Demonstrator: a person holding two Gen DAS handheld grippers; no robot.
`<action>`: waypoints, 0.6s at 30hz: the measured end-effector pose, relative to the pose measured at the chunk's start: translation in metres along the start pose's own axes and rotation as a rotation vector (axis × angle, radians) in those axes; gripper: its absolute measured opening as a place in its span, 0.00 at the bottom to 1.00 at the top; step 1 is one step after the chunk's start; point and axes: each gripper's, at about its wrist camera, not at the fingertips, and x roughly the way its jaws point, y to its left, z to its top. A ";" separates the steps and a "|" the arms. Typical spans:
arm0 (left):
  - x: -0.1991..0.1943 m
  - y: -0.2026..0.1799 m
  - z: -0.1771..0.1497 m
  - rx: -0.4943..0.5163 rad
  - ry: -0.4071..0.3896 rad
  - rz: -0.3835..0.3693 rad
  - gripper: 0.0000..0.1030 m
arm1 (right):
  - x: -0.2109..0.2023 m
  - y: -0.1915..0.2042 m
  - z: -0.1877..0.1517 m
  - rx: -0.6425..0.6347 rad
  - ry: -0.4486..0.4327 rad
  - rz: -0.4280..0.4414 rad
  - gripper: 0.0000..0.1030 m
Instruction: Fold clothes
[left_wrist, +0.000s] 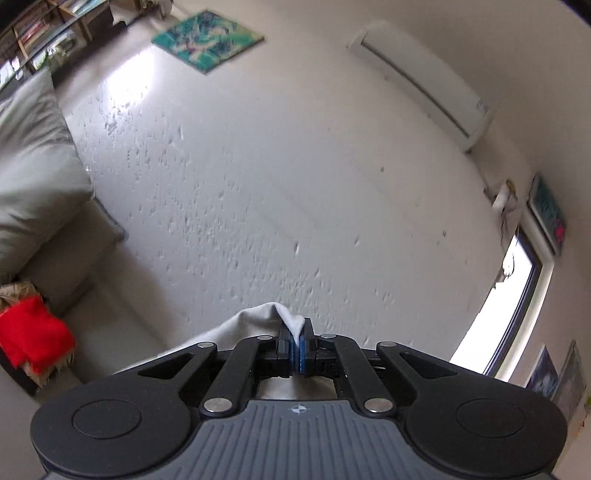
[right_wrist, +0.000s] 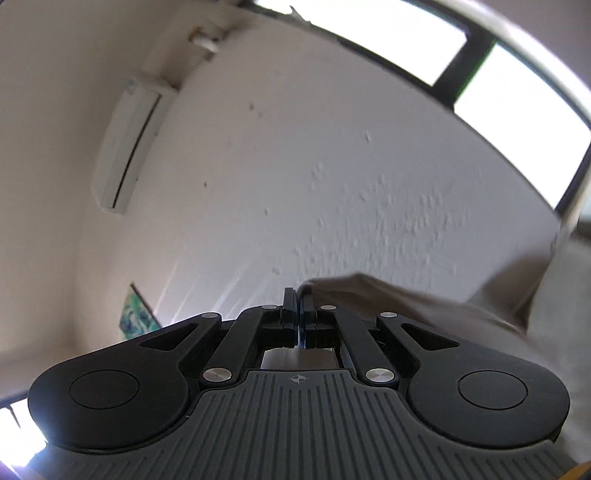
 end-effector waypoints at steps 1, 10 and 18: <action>-0.005 -0.001 0.003 -0.014 0.002 -0.007 0.01 | -0.003 0.003 0.002 0.002 0.001 0.009 0.00; 0.038 0.010 0.011 0.044 0.109 0.044 0.01 | 0.066 -0.006 0.007 -0.085 0.081 -0.082 0.00; 0.217 0.119 -0.033 -0.136 0.496 0.343 0.00 | 0.268 -0.110 -0.036 0.034 0.365 -0.363 0.00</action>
